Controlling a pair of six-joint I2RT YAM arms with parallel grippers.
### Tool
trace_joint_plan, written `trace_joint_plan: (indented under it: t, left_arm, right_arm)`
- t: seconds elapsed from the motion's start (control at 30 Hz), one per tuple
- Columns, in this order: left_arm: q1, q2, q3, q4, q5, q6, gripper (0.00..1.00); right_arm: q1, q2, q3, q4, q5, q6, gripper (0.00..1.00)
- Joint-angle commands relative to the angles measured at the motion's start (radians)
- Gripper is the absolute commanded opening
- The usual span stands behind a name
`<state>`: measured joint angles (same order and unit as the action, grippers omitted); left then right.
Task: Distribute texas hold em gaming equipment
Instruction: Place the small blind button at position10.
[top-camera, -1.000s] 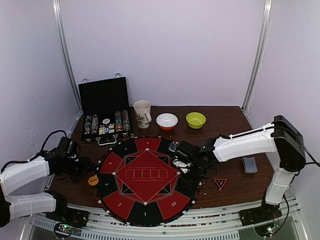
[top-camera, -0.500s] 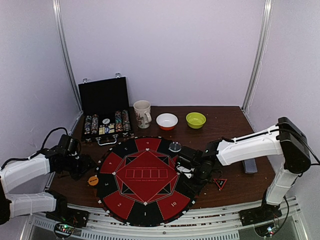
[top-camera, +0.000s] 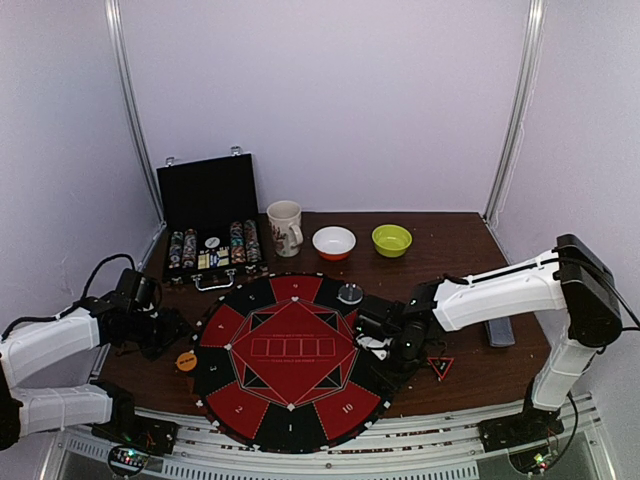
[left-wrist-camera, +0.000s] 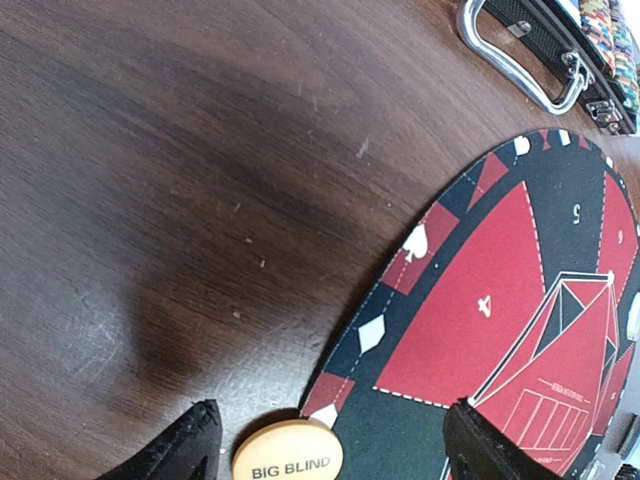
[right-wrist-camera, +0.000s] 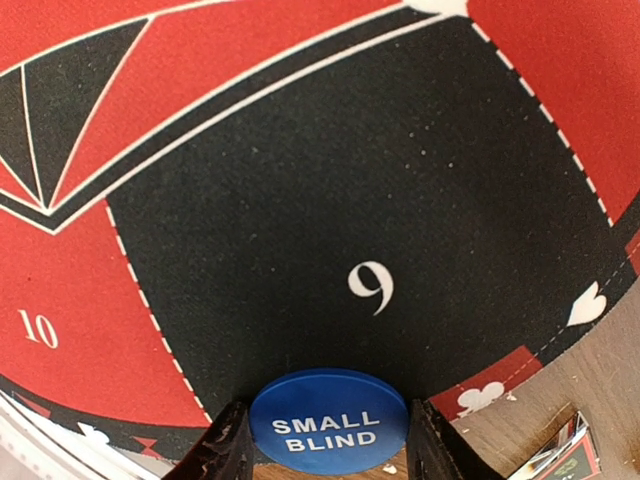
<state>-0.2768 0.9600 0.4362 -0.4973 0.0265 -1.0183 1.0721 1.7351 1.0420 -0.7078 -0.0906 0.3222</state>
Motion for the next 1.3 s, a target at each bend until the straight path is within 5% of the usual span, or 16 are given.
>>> trace_joint_plan:
  t: [0.0, 0.73, 1.17, 1.27]
  left_arm:
    - [-0.004, -0.011, 0.021, 0.031, -0.014, 0.017, 0.79]
    - [-0.004, -0.041, 0.018, 0.041, 0.0, 0.041, 0.79]
    - [-0.004, -0.01, 0.064, 0.038, -0.03, 0.074, 0.79]
    - [-0.003, -0.008, 0.104, 0.04, -0.062, 0.102, 0.79]
  right_arm:
    - [0.036, -0.007, 0.008, -0.049, -0.107, 0.008, 0.43]
    - [0.14, 0.13, 0.168, -0.073, -0.066, -0.153, 0.43]
    - [0.123, 0.052, 0.223, -0.086, 0.005, -0.159, 0.98]
    - [0.08, -0.022, 0.25, -0.083, 0.051, -0.157, 1.0]
